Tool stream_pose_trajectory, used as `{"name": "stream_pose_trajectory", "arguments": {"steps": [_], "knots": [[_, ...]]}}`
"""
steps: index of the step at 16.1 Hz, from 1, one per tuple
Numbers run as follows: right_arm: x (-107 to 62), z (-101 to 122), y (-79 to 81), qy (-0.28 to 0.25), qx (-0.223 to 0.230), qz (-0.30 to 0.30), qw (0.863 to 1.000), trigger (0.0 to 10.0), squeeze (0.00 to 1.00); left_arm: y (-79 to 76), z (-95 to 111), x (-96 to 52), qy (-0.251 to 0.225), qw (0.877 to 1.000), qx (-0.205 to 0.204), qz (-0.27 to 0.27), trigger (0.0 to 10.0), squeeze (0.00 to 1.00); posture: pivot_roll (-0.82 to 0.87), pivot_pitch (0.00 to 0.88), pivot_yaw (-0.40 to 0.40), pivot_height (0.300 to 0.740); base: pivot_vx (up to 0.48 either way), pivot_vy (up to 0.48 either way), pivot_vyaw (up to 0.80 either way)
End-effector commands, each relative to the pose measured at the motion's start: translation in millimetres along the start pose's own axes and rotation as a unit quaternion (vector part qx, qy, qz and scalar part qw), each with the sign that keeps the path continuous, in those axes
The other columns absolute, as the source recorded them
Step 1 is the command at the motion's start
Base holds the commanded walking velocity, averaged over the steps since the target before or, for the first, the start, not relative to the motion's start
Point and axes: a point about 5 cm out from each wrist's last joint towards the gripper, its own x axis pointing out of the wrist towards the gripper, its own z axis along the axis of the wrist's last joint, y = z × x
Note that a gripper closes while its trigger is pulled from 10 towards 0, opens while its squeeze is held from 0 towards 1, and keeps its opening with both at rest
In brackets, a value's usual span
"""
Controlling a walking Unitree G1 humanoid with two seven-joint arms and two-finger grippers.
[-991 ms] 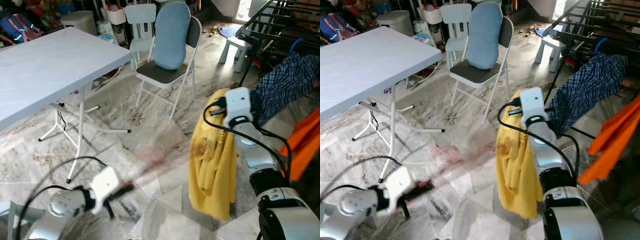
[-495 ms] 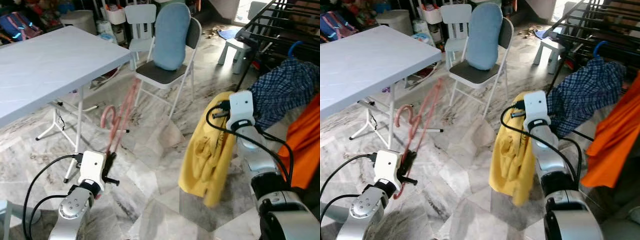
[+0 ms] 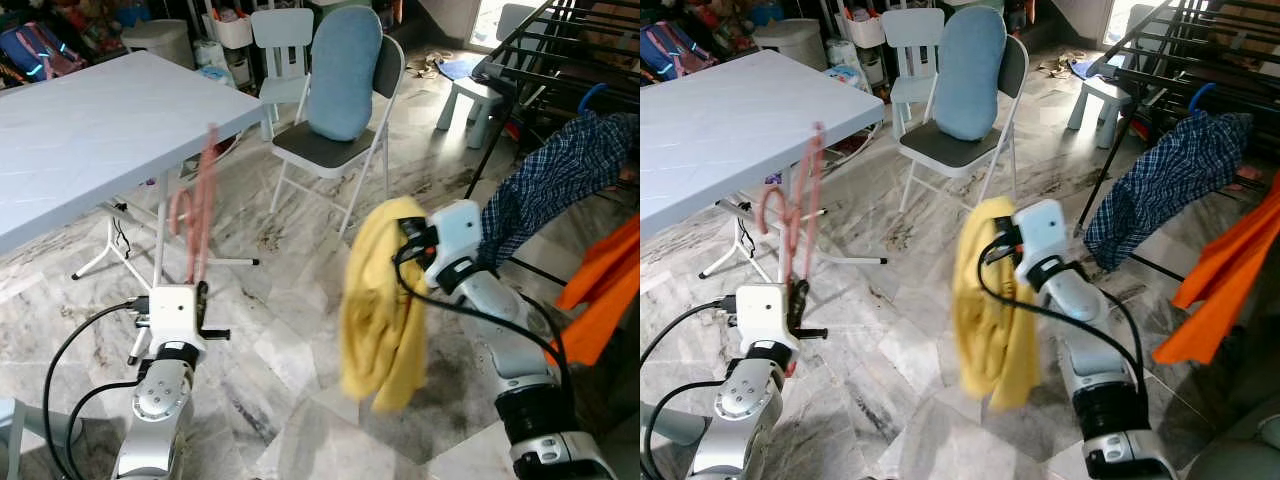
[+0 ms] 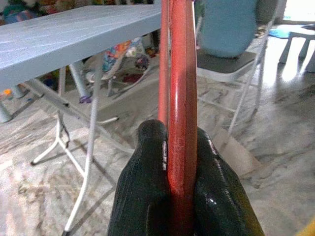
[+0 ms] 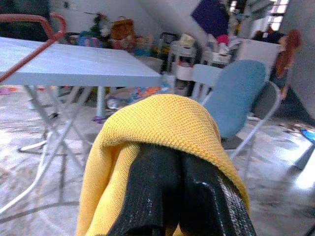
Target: Hang hanger
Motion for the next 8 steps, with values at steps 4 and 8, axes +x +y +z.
{"name": "stream_pose_trajectory", "arguments": {"steps": [4,8], "knots": [[6.0,17,12.5,-0.027,0.005,0.038,0.999,0.0,0.00,2.7,3,5.6,-0.008,1.000,-0.011,0.020,10.0,0.00,-0.19,0.000,0.068,0.740,0.062,0.000,0.00],[7.2,22,19.7,-0.028,0.010,0.063,0.998,0.0,0.00,4.3,4,8.6,-0.011,0.999,-0.017,0.029,10.0,0.00,-0.19,0.000,0.066,0.740,0.269,0.000,0.00]]}}
